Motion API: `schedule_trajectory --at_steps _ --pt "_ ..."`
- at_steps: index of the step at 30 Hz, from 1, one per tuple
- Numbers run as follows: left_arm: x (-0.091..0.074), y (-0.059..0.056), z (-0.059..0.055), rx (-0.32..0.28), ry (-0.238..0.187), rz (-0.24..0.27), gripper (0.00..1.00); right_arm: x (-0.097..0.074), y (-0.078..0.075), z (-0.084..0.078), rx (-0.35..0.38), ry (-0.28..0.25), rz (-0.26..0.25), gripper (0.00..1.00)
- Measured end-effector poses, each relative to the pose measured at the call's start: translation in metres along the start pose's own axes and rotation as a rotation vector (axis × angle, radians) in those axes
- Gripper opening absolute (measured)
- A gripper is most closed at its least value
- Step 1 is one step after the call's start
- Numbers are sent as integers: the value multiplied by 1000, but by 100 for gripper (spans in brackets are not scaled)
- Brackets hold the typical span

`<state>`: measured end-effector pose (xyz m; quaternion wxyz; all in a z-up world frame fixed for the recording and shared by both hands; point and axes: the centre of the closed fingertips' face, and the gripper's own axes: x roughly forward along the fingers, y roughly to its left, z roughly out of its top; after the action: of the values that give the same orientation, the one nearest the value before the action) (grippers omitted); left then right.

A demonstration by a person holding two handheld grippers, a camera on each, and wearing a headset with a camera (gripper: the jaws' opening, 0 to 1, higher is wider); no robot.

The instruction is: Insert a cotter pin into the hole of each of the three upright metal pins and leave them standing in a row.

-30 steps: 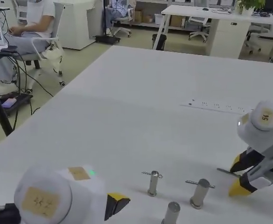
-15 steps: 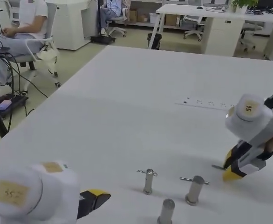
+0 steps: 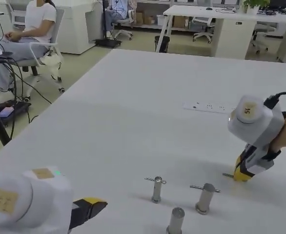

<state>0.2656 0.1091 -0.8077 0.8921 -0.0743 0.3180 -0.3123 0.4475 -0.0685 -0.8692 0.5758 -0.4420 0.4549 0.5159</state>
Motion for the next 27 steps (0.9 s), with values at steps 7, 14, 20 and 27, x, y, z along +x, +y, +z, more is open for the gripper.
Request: schedule_trajectory --at_steps 7,14,20,27 --pt "2 3 -11 3 41 18 90 1 -4 1 22 10 -8 3" --pt "4 -2 -11 11 45 9 90 0 -12 -4 -36 52 -51 3" --pt "3 -5 -8 37 49 6 90 -10 -12 -1 -13 8 -67 2" --pt "1 -6 0 53 38 4 90 -29 -14 -7 -92 25 -142 2"
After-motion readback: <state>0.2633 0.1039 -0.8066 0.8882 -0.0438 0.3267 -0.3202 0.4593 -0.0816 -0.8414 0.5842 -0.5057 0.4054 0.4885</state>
